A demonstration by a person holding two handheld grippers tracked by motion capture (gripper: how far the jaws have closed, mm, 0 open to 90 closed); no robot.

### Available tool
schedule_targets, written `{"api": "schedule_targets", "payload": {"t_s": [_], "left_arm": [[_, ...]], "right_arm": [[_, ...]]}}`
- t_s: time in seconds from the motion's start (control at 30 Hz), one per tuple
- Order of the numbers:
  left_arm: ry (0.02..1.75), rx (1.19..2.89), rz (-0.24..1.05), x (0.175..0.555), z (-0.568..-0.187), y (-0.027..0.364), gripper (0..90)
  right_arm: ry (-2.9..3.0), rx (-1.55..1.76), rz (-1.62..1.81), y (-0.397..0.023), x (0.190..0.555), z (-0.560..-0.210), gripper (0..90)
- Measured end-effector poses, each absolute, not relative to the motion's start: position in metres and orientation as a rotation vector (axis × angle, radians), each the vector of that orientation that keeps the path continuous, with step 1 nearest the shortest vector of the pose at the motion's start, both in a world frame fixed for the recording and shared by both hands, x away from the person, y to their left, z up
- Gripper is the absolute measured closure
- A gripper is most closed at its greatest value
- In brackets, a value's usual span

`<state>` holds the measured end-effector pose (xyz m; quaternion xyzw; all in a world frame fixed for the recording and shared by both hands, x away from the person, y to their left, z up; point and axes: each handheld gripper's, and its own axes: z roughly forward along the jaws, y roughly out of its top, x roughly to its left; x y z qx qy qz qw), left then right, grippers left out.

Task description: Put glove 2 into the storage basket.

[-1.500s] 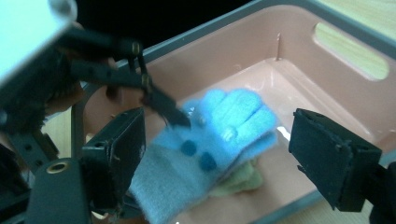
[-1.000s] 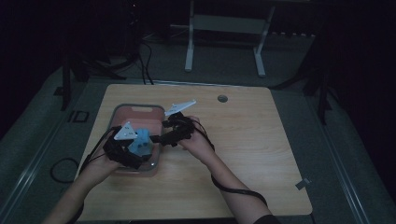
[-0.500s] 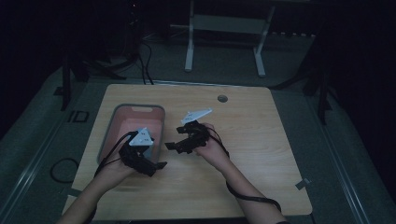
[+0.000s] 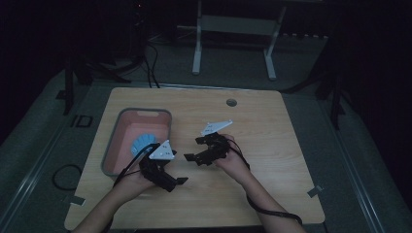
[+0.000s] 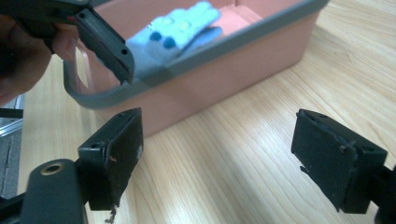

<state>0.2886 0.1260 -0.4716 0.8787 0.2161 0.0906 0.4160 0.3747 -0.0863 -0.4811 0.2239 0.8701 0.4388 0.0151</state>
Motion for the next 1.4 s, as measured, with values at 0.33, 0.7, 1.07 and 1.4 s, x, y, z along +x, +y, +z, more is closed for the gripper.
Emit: {"api": "schedule_targets", "payload": {"t_s": [0.33, 0.7, 1.07, 1.4], "left_arm": [[0.481, 2.205, 0.188, 0.280, -0.481, 0.101, 2.6], [0.424, 2.224, 0.141, 0.276, -0.499, 0.079, 2.6], [0.375, 2.241, 0.088, 0.274, -0.518, 0.062, 2.6], [0.355, 2.263, 0.058, 0.271, -0.536, 0.053, 2.6]], "right_arm": [[2.715, 0.726, 1.320, -0.111, 0.370, -0.499, 16.7], [2.723, 0.759, 1.298, -0.135, 0.362, -0.522, 16.7], [2.718, 0.787, 1.300, -0.155, 0.354, -0.539, 16.2], [2.705, 0.763, 1.317, -0.168, 0.347, -0.551, 16.2]]}}
